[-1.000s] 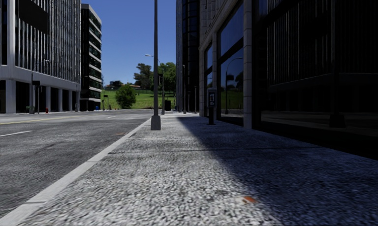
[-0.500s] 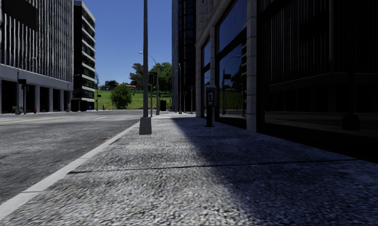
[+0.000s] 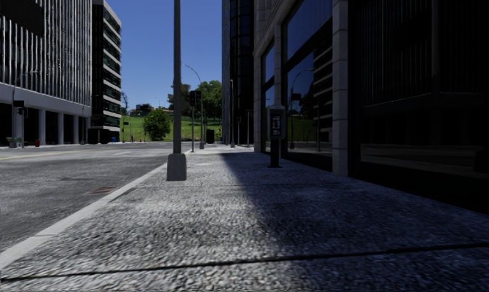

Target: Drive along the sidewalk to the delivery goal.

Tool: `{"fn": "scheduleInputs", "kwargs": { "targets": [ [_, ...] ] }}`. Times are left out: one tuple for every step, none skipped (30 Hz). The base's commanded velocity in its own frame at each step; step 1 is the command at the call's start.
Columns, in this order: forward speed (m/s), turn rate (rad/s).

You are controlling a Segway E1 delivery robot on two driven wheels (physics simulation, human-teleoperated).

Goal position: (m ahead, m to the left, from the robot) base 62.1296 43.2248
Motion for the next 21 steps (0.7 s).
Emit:
{"fn": "scheduleInputs", "kwargs": {
  "targets": [
    [1.91,0.0],
    [1.91,0.0],
    [1.92,0.0],
    [1.93,0.0],
    [1.93,0.0],
    [1.93,0.0],
    [1.93,0.0],
    [1.93,0.0],
    [1.93,0.0],
    [1.93,0.0],
    [1.93,0.0],
    [1.93,0.0],
    [1.93,0.0],
    [1.93,0.0],
    [1.93,0.0],
    [1.93,0.0],
    [1.93,0.0],
    [1.93,0.0],
    [1.93,0.0],
    [1.93,0.0],
    [1.93,0.0]
  ]
}}
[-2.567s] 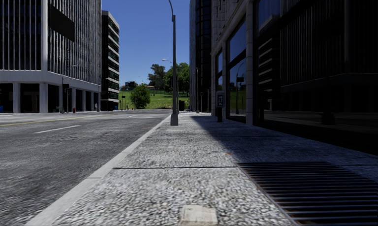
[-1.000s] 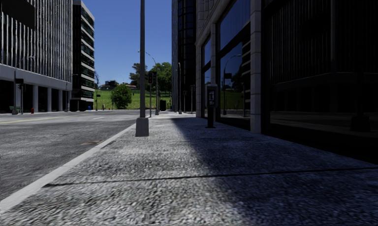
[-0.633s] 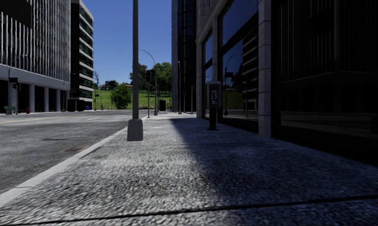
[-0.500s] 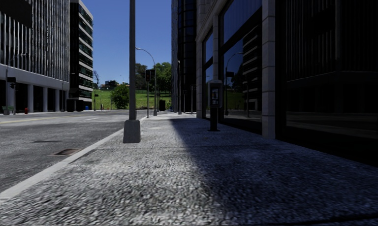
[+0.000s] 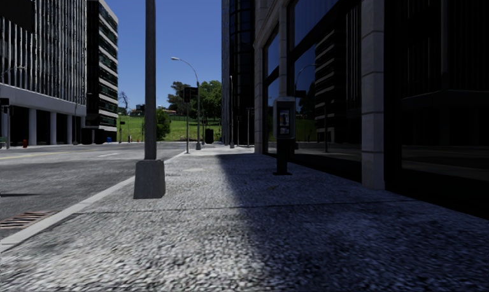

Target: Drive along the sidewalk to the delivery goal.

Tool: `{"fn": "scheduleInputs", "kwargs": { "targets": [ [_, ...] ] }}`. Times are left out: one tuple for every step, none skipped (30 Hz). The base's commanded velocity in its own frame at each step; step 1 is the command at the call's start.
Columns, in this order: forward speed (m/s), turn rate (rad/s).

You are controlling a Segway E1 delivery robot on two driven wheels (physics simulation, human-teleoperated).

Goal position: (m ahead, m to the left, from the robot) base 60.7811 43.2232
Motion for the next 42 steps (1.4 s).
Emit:
{"fn": "scheduleInputs", "kwargs": {
  "targets": [
    [1.93,0.0],
    [1.93,0.0],
    [1.93,0.0],
    [1.93,0.0],
    [1.93,0.0],
    [1.93,0.0],
    [1.93,0.0],
    [1.93,0.0],
    [1.93,0.0],
    [1.93,0.0],
    [1.93,0.0],
    [1.93,0.0],
    [1.93,0.0],
    [1.93,0.0],
    [1.93,0.0],
    [1.93,0.0],
    [1.93,0.07],
    [1.93,0.14],
    [1.93,0.16],
    [1.93,0.16],
    [1.93,0.16],
    [1.93,0.16],
    [1.93,0.15],
    [1.93,0.02],
    [1.93,0.0],
    [1.93,0.0],
    [1.93,0.0],
    [1.93,0.0],
    [1.93,0.0],
    [1.93,0.0],
    [1.93,0.0],
    [1.93,0.0],
    [1.93,0.0],
    [1.93,0.0],
    [1.93,0.0],
    [1.93,0.0],
    [1.93,0.0],
    [1.93,0.0],
    [1.93,0.0],
    [1.93,0.0],
    [1.93,0.0],
    [1.93,0.0]
  ]
}}
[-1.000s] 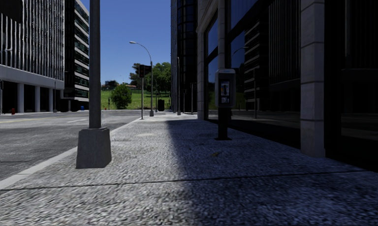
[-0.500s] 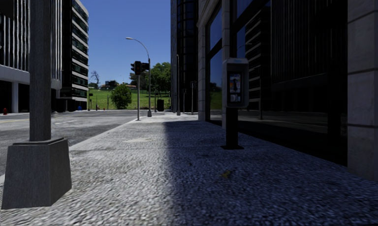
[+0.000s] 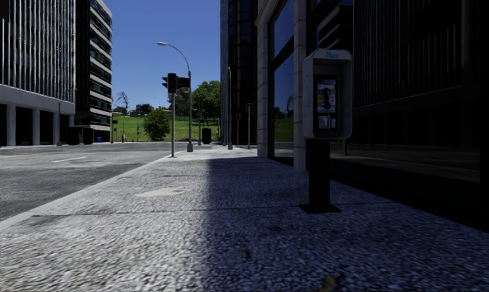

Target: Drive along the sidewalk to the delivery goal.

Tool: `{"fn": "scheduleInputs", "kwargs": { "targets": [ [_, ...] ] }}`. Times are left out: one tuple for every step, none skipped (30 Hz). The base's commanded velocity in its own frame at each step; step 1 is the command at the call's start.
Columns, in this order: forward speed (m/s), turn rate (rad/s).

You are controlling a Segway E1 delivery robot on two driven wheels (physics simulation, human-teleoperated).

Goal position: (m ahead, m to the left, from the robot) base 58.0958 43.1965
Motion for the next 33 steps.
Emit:
{"fn": "scheduleInputs", "kwargs": {
  "targets": [
    [1.93,0.0],
    [1.93,0.0],
    [1.93,0.0],
    [1.93,0.0],
    [1.93,0.0],
    [1.93,0.0],
    [1.93,0.0],
    [1.93,0.0],
    [1.93,0.0],
    [1.93,0.0],
    [1.93,0.0],
    [1.93,0.0],
    [1.92,0.0],
    [1.92,0.0],
    [1.92,0.0],
    [1.92,0.0],
    [1.92,0.0],
    [1.92,0.0],
    [1.92,0.04],
    [1.92,0.08],
    [1.92,0.12],
    [1.92,0.13],
    [1.92,0.13],
    [1.92,0.13],
    [1.92,0.13],
    [1.92,0.13],
    [1.92,0.13],
    [1.92,0.13],
    [1.92,0.16],
    [1.92,0.37],
    [1.92,0.46],
    [1.92,0.46],
    [1.92,0.49]
  ]
}}
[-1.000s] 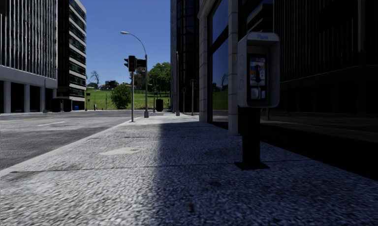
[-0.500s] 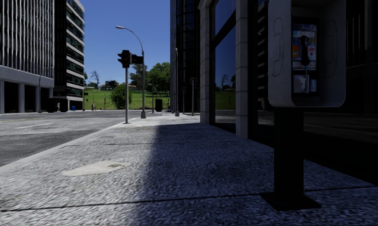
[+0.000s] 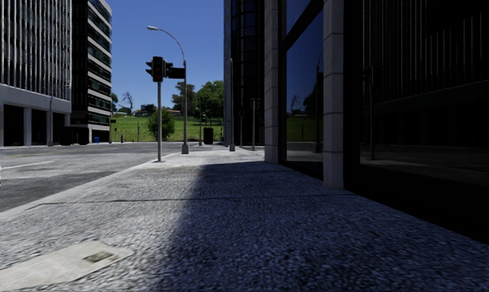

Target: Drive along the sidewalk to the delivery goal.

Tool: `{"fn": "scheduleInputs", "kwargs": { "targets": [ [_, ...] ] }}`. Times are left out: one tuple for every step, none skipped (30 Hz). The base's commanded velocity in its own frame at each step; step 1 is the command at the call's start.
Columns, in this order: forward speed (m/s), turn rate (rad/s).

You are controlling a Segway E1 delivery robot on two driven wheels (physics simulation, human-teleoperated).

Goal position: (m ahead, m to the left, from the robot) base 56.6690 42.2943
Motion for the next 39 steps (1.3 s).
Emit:
{"fn": "scheduleInputs", "kwargs": {
  "targets": [
    [1.92,0.48],
    [1.92,0.45],
    [1.92,0.37],
    [1.92,0.16],
    [1.92,0.04],
    [1.92,0.0],
    [1.92,0.0],
    [1.92,0.0],
    [1.92,0.0],
    [1.92,0.0],
    [1.92,0.0],
    [1.92,0.0],
    [1.92,0.0],
    [1.92,0.0],
    [1.92,0.0],
    [1.92,0.0],
    [1.92,0.0],
    [1.92,0.0],
    [1.92,0.0],
    [1.92,0.0],
    [1.92,0.0],
    [1.92,0.0],
    [1.92,0.0],
    [1.92,0.0],
    [1.92,0.0],
    [1.92,0.0],
    [1.92,0.0],
    [1.92,0.0],
    [1.92,0.0],
    [1.92,0.0],
    [1.92,0.0],
    [1.92,0.0],
    [1.92,0.0],
    [1.92,0.0],
    [1.92,0.0],
    [1.92,0.0],
    [1.92,0.0],
    [1.92,0.0],
    [1.92,0.0]
  ]
}}
